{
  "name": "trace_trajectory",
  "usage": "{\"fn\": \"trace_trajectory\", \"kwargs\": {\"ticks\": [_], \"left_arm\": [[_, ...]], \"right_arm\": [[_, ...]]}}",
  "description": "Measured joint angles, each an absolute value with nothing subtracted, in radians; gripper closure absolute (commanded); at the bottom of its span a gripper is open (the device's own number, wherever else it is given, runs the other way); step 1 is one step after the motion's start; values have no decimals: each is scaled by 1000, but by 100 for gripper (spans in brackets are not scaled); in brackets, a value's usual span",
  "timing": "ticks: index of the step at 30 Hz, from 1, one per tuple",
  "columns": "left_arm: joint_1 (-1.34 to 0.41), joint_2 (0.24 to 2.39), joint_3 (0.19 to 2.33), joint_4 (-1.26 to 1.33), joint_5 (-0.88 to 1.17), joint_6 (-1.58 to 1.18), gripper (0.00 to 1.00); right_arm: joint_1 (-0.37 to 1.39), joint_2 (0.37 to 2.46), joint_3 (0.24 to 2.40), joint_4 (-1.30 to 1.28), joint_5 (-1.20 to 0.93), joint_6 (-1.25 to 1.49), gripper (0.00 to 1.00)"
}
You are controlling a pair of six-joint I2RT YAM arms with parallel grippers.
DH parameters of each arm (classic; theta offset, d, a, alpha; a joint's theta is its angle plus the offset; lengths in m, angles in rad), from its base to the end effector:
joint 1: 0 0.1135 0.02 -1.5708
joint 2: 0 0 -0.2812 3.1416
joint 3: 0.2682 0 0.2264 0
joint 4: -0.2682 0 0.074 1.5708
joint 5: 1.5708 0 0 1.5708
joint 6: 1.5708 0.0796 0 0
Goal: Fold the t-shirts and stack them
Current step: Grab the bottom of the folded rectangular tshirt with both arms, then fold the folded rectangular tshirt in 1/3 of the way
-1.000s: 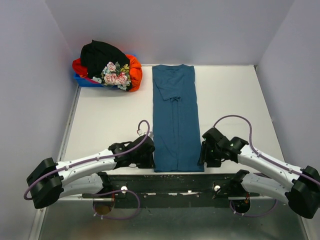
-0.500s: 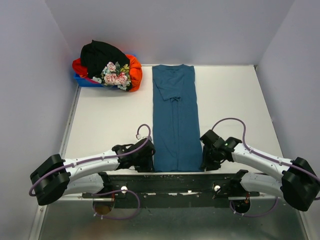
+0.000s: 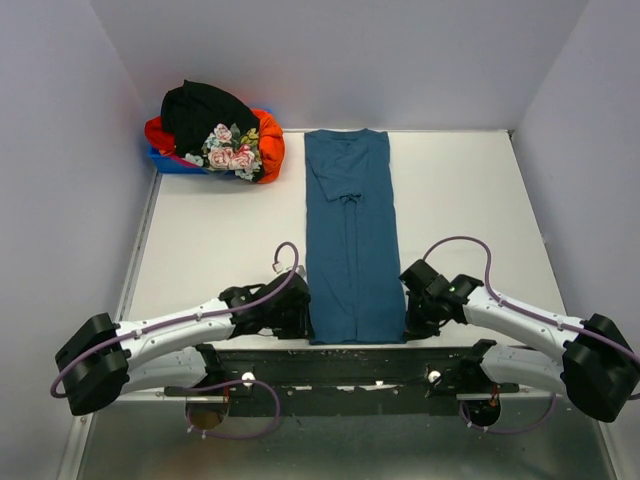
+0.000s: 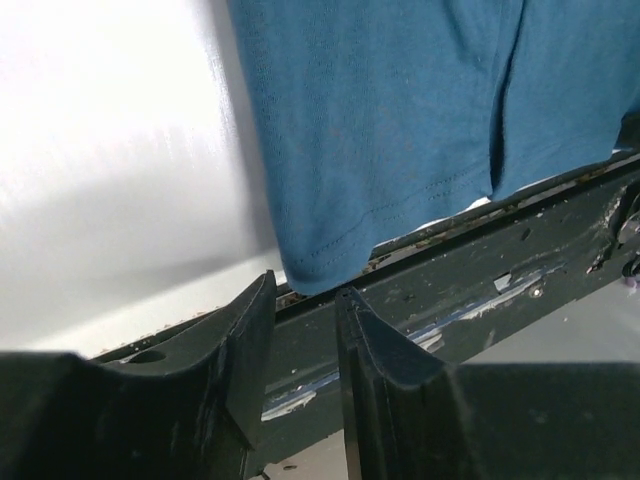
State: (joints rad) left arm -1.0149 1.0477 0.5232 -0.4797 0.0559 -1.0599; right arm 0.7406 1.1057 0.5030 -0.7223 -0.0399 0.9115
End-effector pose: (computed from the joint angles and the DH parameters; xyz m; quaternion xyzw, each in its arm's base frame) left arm 0.0917 -0.1560 0.1702 -0.0138 0.9597 -0.2542 0.1190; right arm 0.1049 0.1002 0.1416 0.0823 0.9888 0.1035 0.0685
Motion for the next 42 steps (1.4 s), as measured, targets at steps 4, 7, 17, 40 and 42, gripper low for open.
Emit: {"fn": "trace_trajectory", "kwargs": {"ticks": [4,7,17,40,42], "left_arm": [[-1015,1101,521,-438,61,-1065,57],[-1015,1134,509,-410,65,-1067,64],[-1015,1183,493,-362,81,-1076,100],[-543,1379,892,-345,158,-823,100],[-502,1463,954,-326,155,-812,100]], "right_arm": [[741,1106,503,-721,-41,912,99],[741,1105,502,-719,-43,912,99],[741,1079,500,-732,-46,912,99],[478,1376,1070,-765,20,748,99],[439,1469,1130,-749,15,729,99]]}}
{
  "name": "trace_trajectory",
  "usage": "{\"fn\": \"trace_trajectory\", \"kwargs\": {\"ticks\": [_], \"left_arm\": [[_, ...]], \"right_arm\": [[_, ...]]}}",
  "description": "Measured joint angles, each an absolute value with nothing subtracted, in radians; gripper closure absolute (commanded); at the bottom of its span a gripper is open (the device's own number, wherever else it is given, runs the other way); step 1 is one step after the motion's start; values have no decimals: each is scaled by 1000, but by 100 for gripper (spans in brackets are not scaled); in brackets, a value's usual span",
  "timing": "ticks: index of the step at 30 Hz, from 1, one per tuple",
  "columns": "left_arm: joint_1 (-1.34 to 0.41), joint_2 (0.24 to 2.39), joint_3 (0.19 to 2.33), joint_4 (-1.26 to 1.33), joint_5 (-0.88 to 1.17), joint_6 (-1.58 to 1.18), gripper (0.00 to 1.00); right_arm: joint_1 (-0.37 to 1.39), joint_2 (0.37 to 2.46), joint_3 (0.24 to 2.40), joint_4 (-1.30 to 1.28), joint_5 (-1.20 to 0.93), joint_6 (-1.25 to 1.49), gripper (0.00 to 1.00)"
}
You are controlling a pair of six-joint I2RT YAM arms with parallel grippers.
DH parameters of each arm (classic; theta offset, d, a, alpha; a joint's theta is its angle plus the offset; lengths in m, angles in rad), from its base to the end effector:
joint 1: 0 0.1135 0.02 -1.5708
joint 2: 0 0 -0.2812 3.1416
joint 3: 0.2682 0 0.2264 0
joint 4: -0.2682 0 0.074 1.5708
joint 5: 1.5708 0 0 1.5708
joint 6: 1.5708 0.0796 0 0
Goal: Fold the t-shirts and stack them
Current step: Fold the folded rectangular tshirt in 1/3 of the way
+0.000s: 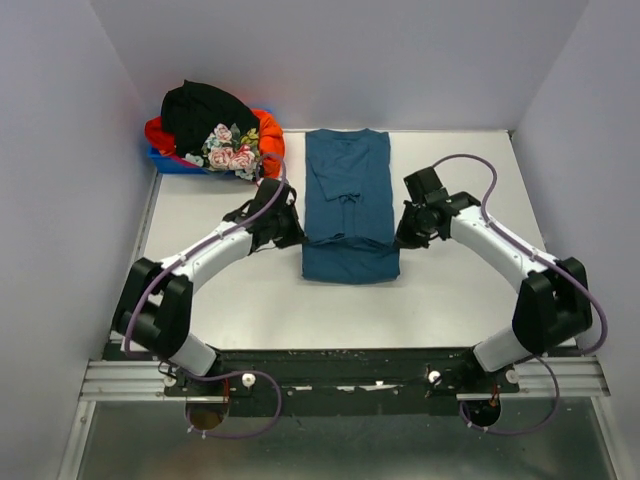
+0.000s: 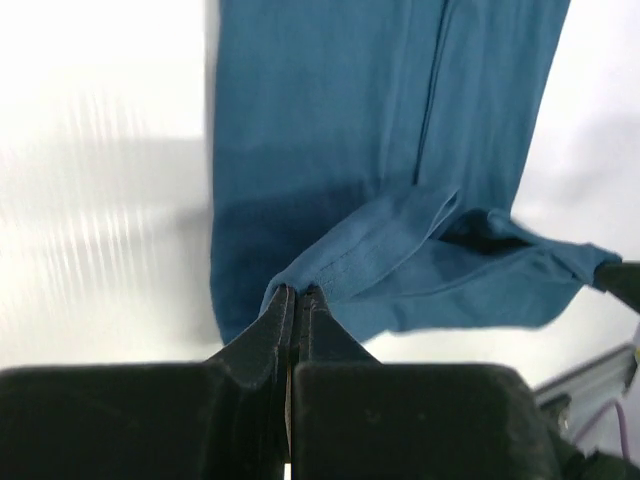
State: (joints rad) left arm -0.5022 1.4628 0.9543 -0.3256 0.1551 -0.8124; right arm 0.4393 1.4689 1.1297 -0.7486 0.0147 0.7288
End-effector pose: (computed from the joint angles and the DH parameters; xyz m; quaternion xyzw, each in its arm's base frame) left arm 0.2677 -0.1610 0.2261 -0.1161 0.9233 -0.2766 0.2400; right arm 0.2617 0.1217 0.2412 0.1418 0.9605 0.1259 0.2034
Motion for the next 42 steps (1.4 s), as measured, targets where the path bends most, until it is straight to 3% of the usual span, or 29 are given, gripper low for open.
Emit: {"fn": "trace_trajectory", "kwargs": {"ticks": [14,36,38,41,42], "left_arm": [[-454,1826,1314,-328,44,-744,100],[-371,2030,1544,-345,58,-727,100],[-360,2047,1553,-345,67,-728,96],[-347,2070,1565,-330,87,-734,50],[-344,2077,1567,-321,96,-736,39]], "right_arm": [[292,1871,1464,-727,-40,643,99],[250,2127,1790,-758,-90,622,98],[245,2152,1822,-759,-97,619,90],[236,2198,1875,-759,-114,617,41],[232,2213,1892,-758,-119,619,31]]}}
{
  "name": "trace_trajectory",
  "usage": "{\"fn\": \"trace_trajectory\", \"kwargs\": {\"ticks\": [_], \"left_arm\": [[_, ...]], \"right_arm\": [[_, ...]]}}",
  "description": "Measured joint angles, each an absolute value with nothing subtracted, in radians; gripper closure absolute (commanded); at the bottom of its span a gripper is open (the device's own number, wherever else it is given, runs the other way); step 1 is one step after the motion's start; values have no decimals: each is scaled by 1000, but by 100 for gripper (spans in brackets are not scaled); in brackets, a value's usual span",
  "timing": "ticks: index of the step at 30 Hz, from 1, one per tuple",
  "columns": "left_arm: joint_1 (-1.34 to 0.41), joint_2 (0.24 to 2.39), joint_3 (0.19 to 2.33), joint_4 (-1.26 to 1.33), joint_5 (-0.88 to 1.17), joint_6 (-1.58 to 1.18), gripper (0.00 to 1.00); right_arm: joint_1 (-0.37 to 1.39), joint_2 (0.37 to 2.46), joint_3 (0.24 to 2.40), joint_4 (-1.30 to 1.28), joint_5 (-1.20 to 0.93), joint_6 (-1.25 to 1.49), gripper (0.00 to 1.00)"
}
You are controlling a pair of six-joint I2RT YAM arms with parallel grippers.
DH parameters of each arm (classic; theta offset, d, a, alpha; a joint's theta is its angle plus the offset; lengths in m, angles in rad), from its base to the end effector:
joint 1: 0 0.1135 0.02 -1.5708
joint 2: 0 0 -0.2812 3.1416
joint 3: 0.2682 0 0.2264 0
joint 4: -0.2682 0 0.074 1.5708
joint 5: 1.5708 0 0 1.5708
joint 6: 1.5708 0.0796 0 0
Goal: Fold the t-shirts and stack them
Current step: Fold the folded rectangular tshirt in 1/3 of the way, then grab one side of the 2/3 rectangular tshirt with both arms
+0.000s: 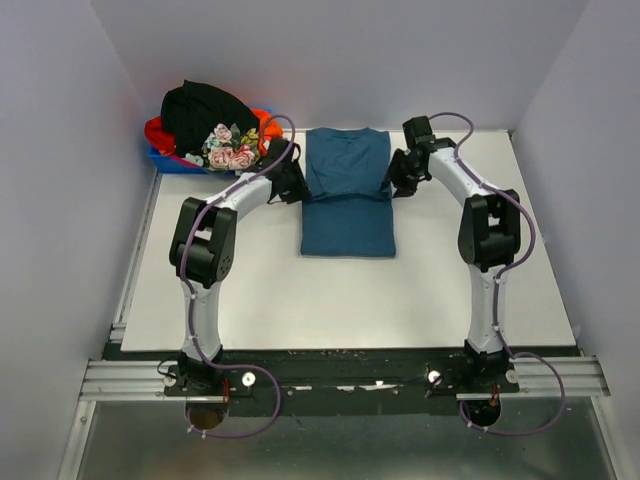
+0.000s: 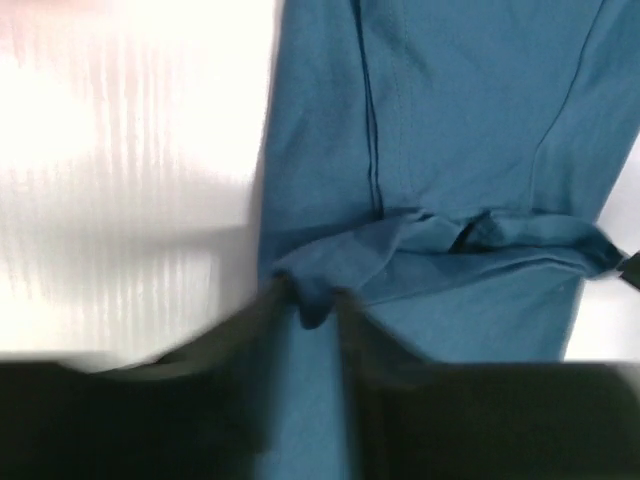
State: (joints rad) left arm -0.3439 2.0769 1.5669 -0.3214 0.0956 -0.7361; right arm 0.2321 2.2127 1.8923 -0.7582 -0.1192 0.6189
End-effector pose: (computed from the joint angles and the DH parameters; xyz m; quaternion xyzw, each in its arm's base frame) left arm 0.4488 -0.1688 0.1920 -0.1645 0.9169 -0.2238 0.2867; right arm 0.4715 0.1212 0.1920 0.1718 0.9529 0.1530 0.1977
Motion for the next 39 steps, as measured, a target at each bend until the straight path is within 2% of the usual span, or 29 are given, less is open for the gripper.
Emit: {"fn": "trace_trajectory", "kwargs": {"ticks": [4,5,7,11,15,24,30,39], "left_arm": [[-327,2087,1565,-287,126,-754,16],[-324,2086,1564,-278,129,-757,12],[-320,2079,1563,-267,132,-756,11],[-316,2008,1509,-244,134,-751,21],[-326,1881,1391,-212,142,-747,36],[-398,1742,1117,-173,151,-740,50],[-425,1682,981,-173,154,-730,54],[-424,1658,957,-172,154,-715,57]], "right_arm": [[220,2231,1916,-756,-126,608,29],[220,2228,1914,-753,-126,608,28],[218,2212,1895,-744,-125,608,29],[216,2078,1710,-694,-121,605,39],[216,1881,1444,-607,-133,601,49],[233,1790,1151,-477,-170,583,56],[249,1720,1013,-439,-207,574,57],[250,1650,990,-415,-224,552,60]]}}
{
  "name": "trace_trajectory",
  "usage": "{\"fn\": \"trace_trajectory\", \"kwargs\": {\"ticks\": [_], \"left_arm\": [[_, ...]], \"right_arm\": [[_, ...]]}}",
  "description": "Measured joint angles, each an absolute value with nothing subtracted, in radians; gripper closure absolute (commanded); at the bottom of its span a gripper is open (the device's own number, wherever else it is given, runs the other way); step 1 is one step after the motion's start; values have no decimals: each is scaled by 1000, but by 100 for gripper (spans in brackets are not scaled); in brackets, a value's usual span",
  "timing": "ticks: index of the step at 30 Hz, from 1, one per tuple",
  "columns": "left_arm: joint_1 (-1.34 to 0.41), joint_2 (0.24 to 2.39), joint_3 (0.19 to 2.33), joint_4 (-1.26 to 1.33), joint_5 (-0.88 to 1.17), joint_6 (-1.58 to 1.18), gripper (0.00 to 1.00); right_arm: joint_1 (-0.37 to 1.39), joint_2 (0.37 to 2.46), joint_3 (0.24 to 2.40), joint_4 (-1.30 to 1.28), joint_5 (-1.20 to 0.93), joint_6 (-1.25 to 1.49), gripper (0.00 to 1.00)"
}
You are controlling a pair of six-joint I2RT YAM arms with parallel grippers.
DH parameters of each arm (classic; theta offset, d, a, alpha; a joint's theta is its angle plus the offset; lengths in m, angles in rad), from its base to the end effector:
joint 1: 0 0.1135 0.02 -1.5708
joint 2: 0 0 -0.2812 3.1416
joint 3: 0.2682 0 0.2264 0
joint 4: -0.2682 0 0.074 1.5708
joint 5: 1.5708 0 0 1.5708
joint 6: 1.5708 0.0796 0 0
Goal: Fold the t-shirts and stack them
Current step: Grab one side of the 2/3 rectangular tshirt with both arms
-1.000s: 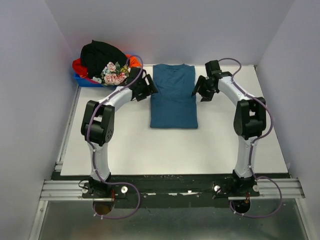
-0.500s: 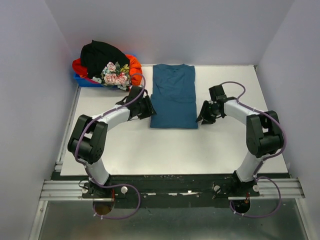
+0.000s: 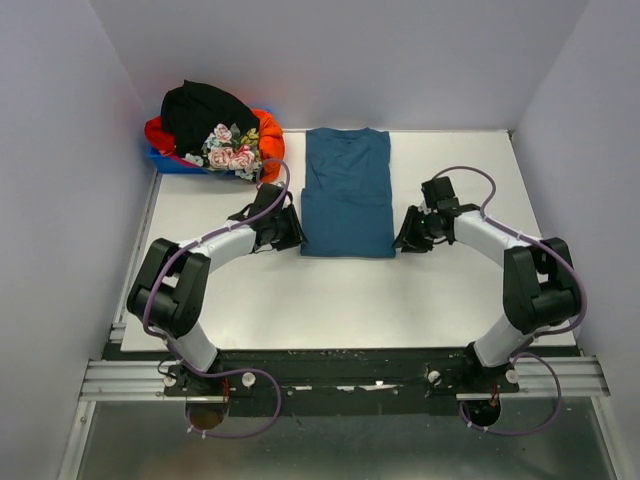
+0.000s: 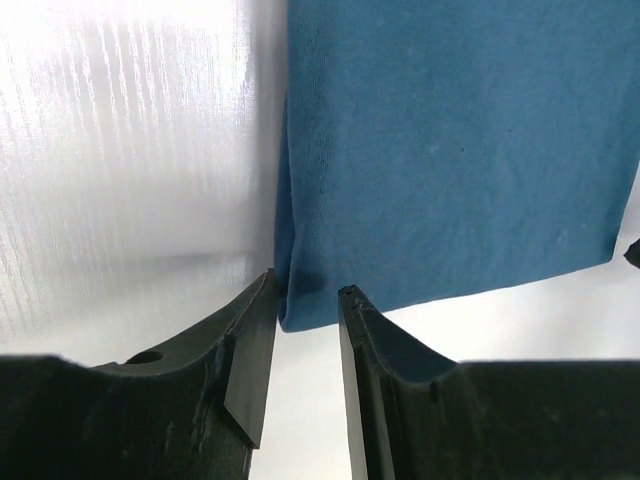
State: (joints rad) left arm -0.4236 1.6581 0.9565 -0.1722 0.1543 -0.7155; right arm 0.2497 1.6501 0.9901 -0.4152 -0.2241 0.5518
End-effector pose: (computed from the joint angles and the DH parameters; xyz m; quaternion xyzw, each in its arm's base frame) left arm 0.3122 -0.1542 0.1815 -0.1102 0.9310 -0.2446 0.2477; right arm 0.3092 0.0971 0.1740 0.1179 0.9565 0.1949 0.1821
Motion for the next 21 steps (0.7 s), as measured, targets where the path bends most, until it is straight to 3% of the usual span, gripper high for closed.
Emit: {"fn": "trace_trajectory", "kwargs": {"ticks": [18,21], "left_arm": [[-424,1655,941,-173,155,-703,59],[-424,1655,932,-174,155,-702,59]], "right_arm": [[250,1744,997,-402,-237,557,79],[250,1745,997,-398,-237,559,91]]}}
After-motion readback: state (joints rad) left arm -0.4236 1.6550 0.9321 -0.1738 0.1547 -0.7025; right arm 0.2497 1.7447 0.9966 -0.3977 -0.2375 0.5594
